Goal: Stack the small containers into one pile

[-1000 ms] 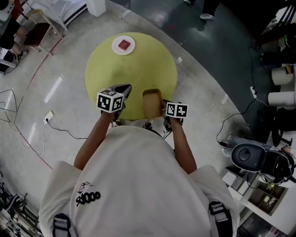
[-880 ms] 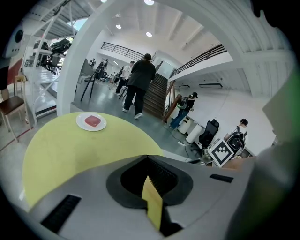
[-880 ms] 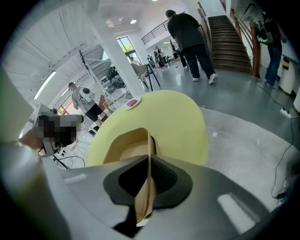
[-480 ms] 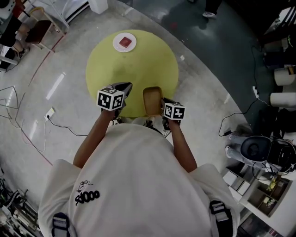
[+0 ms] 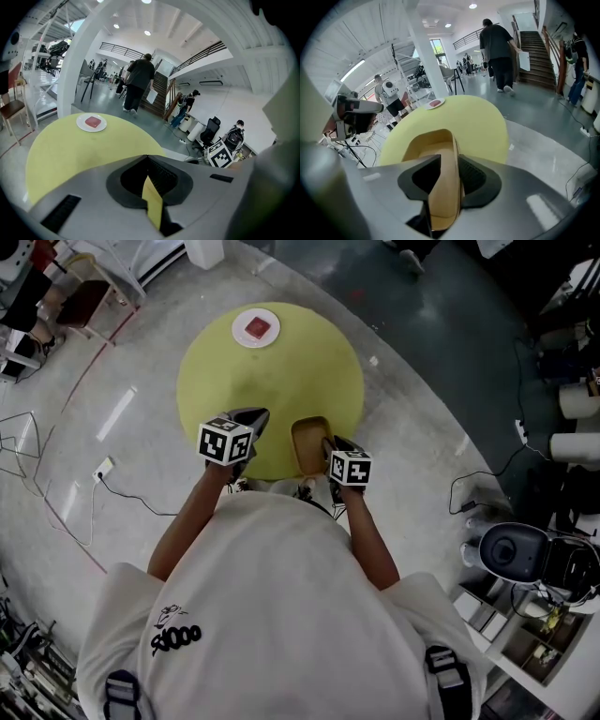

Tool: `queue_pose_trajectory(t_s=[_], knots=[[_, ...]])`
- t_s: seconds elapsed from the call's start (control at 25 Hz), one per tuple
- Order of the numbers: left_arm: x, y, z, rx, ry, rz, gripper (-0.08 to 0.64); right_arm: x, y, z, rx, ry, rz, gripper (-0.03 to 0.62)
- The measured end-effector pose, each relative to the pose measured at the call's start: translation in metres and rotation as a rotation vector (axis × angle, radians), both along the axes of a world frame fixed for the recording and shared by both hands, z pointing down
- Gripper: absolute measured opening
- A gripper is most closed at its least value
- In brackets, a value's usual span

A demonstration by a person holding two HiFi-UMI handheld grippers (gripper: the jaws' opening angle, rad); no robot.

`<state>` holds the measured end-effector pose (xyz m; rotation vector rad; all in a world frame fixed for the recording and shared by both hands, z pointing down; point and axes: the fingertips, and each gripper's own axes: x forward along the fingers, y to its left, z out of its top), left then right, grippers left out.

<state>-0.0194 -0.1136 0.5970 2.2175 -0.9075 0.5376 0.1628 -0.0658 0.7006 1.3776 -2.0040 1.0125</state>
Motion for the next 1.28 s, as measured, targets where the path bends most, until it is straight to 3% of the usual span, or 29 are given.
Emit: queue_pose_trajectory(t_s=[0.24,0.52,0.72,0.8,0.92,1.08,1.28], knots=[[0.002,-0.002,-0.002,-0.002,0.001,-0.004,0.006,0.011,0.001,-0.01,0.036,-0.01,0.053,0.128],[0.004,-0.002,0.003,-0.01,-0.005,-0.002,0.006,0.016,0.006,0.003,0.051,0.073,0.069,0.032],[0.005,-0.004,0.003,-0.006,-0.008,0.001,0.006,0.014,0.004,0.005,0.084,0.114,0.06,0.032],[0.006,-0.004,0.004,-0.001,-0.013,0.007,0.006,0.014,0.004,0.006,0.076,0.09,0.066,0.034],[0.007,-0.01,0.001,0.016,-0.018,0.018,0.006,0.018,0.0,-0.003,0.083,0.033,0.094,0.09],[0.005,-0.036,-0.02,0.096,-0.038,0.036,0.006,0.034,-0.032,-0.048,0.18,0.011,0.133,0.097],[0.013,-0.08,-0.083,0.299,-0.055,0.071,0.006,0.06,-0.085,-0.138,0.328,0.065,0.127,0.066]])
